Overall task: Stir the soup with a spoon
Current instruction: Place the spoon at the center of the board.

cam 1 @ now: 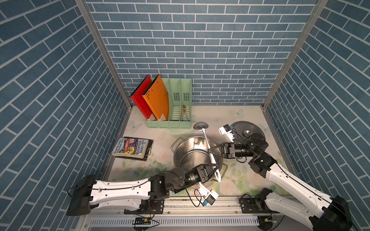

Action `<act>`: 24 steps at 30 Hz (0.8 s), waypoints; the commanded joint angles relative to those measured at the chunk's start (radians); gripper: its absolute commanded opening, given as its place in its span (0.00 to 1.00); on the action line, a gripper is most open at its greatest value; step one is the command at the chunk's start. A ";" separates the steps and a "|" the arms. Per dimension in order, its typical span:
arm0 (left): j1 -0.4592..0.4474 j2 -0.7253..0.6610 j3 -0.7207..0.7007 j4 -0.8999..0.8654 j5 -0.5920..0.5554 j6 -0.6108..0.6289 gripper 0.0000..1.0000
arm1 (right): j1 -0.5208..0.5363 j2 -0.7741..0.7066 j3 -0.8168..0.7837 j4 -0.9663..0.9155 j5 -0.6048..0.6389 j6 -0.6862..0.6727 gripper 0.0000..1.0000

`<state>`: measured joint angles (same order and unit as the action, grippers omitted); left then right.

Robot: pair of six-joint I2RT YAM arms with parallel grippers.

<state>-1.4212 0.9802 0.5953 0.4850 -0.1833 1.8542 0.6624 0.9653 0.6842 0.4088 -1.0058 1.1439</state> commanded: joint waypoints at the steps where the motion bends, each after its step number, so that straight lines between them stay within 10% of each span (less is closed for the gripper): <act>1: -0.005 -0.011 -0.006 0.066 0.020 -0.083 0.37 | -0.027 -0.025 0.092 -0.150 0.056 -0.199 0.00; 10: 0.001 -0.074 0.006 0.205 -0.049 -0.475 0.78 | -0.395 -0.034 0.212 -0.374 0.000 -0.434 0.00; 17: 0.126 -0.076 0.138 0.096 -0.261 -1.162 0.99 | -0.656 0.000 0.186 -0.485 0.040 -0.636 0.00; 24: 0.438 -0.084 0.183 -0.087 -0.328 -1.894 1.00 | -0.684 0.190 0.072 -0.501 0.147 -0.792 0.00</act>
<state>-1.0775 0.9104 0.7750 0.4984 -0.4538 0.3752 -0.0204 1.1061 0.8021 -0.0677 -0.9028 0.4671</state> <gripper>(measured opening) 0.998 0.040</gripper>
